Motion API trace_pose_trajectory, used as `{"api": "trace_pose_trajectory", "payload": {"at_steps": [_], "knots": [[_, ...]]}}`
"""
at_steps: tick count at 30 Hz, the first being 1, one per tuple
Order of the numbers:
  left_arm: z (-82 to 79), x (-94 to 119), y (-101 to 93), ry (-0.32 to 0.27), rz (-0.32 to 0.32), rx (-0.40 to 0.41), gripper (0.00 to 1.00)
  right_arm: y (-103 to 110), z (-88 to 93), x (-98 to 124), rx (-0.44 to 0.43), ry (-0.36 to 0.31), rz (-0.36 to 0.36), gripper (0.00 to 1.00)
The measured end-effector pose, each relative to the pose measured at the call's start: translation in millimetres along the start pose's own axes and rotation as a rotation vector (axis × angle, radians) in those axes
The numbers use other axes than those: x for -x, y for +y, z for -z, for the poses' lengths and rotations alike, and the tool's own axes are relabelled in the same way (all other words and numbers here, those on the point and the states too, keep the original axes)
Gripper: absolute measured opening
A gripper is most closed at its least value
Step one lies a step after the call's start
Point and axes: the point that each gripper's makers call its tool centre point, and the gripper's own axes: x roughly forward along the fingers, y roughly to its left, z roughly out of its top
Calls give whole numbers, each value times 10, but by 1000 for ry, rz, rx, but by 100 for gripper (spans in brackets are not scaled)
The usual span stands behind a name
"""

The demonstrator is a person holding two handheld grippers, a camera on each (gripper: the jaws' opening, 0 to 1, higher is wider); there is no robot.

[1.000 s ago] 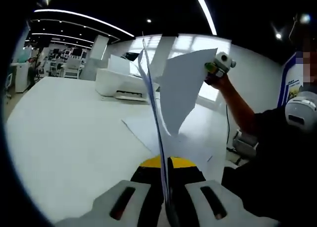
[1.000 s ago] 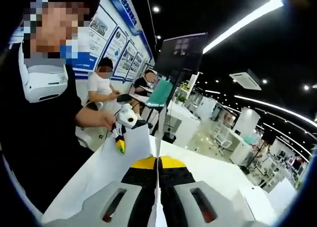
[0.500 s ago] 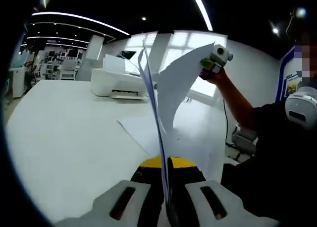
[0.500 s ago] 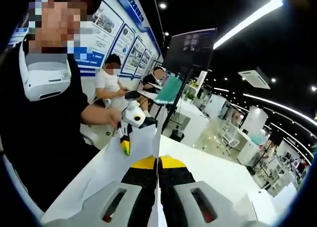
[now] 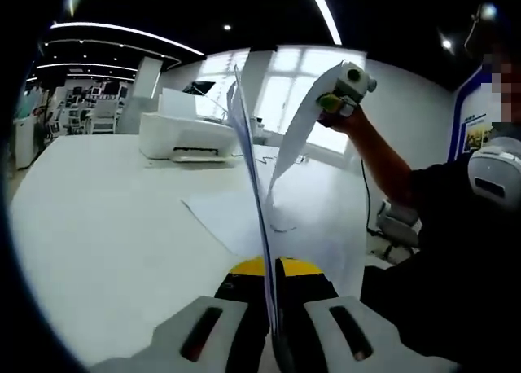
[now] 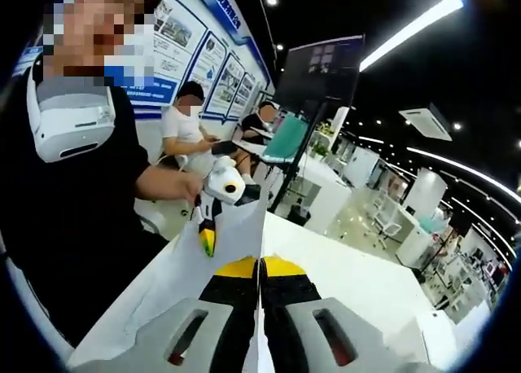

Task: Organize the stack of printing papers by aligning and flattening the scattered papers on the table

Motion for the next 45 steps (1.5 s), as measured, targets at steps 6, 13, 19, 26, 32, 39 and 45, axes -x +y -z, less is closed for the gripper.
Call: {"api": "trace_pose_trajectory", "payload": {"at_steps": [6,13,19,26,32,39,45], "knots": [[-14,-48,-27,4,8,2,7,35,17,-91,-4,13,-9,0],[-5,-100,-63,13,26,12,7,33,84,-173,-26,56,-1,0],[18,-136,-88,22,42,24,8,15,145,-205,-53,71,8,0],[55,-202,-136,33,63,32,8,43,242,-316,-80,96,3,0],[78,-233,-173,38,79,37,10,76,288,-366,-100,97,-11,0],[66,-258,-197,26,97,54,12,149,372,-439,-124,111,-36,0],[74,-293,-243,31,110,55,14,255,425,-557,-139,126,-76,0]]}}
